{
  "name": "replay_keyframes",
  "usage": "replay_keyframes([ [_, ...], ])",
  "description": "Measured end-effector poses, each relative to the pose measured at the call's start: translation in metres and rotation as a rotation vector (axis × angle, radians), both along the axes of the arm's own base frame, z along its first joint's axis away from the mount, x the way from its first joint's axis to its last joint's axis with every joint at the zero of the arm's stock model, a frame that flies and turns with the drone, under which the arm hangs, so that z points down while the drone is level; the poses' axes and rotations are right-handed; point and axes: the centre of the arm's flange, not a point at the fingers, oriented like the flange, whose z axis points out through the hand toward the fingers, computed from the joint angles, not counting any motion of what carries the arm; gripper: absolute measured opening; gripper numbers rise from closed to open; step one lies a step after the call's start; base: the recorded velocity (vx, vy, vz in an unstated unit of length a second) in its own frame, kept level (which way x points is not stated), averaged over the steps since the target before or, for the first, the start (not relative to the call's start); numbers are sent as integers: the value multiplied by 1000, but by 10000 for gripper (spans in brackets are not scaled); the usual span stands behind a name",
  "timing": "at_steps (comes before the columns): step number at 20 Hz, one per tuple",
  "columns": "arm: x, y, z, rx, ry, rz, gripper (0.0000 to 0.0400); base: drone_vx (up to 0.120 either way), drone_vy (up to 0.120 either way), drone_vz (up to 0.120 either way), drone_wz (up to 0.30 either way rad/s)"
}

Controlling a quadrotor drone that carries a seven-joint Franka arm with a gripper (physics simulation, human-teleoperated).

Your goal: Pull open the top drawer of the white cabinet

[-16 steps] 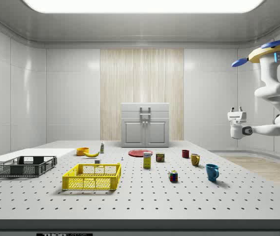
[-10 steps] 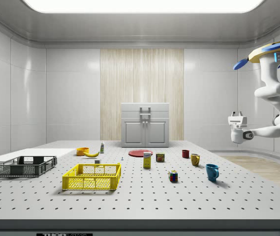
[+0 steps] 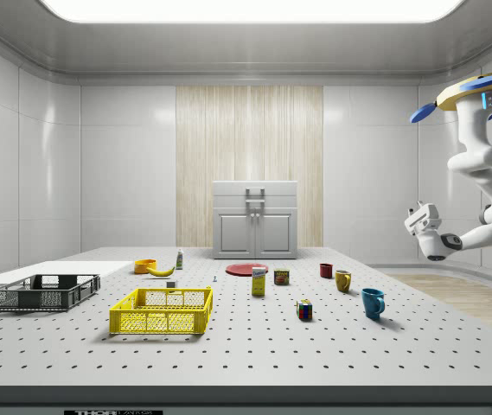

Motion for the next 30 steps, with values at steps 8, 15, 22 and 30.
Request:
replay_keyframes([
  [8, 1, -32, -46, 635, 0, 6, 315, 0, -120, 0, 0],
  [15, 2, -34, -60, 788, 0, 7, 312, 17, -120, 0, 0],
  [22, 2, -35, -64, 831, 1, 8, 312, 120, -120, 23, 0],
  [30, 2, -35, -65, 844, 1, 8, 312, 120, -120, 120, 0],
])
